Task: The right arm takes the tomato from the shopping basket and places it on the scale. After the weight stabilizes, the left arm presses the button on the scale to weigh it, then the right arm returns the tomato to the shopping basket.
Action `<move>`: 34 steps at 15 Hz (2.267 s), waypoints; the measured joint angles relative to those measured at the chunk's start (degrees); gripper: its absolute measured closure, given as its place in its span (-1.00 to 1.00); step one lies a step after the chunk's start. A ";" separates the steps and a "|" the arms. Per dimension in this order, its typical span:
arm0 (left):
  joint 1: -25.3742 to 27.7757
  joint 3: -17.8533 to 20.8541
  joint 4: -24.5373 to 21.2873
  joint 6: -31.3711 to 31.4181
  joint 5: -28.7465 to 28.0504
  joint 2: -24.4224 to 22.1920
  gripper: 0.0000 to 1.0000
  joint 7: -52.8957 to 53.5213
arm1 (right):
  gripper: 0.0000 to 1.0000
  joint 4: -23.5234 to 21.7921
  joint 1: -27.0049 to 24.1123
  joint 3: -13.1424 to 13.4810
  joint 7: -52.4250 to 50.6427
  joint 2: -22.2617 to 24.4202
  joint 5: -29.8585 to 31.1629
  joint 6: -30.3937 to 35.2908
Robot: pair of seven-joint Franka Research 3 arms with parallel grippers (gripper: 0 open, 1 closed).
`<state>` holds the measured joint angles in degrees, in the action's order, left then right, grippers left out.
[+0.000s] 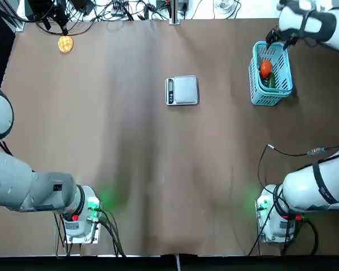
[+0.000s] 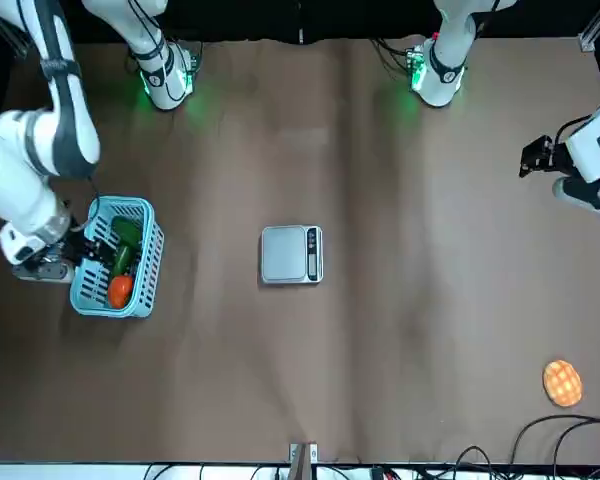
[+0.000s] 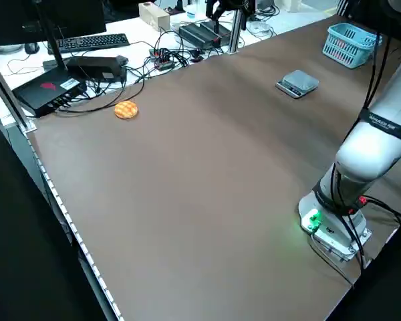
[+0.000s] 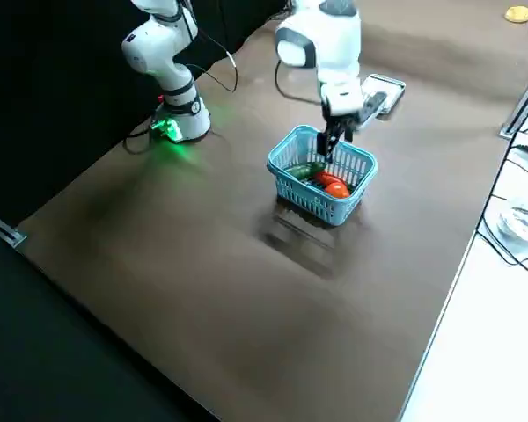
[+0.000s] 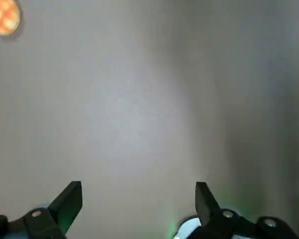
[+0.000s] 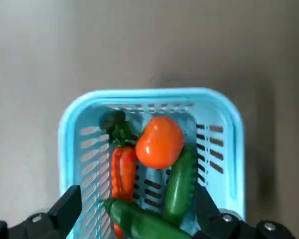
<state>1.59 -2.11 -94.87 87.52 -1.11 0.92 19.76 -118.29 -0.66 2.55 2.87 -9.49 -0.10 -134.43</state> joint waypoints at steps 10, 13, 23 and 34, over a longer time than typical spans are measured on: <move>0.03 -2.17 0.02 3.42 0.00 0.05 -1.00 26.89 | -0.99 -1.76 -1.01 0.26 13.09 -9.21 -0.03 -10.85; -0.08 -2.70 0.02 3.80 0.02 0.58 -1.00 35.52 | -0.99 -1.33 -0.81 0.12 16.77 -10.92 -0.03 -11.00; 1.31 -3.84 -0.02 5.11 8.58 4.69 -1.00 53.06 | -0.99 2.48 -0.81 0.13 16.93 -16.11 0.09 -11.25; 0.12 -4.14 -0.02 5.11 8.62 5.30 -1.00 55.99 | -0.45 3.13 -0.81 0.13 16.94 -16.71 1.19 -11.17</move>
<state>1.71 -6.24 -94.89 92.64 7.51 6.22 75.74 -115.16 -1.47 2.68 19.81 -26.20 1.09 -145.60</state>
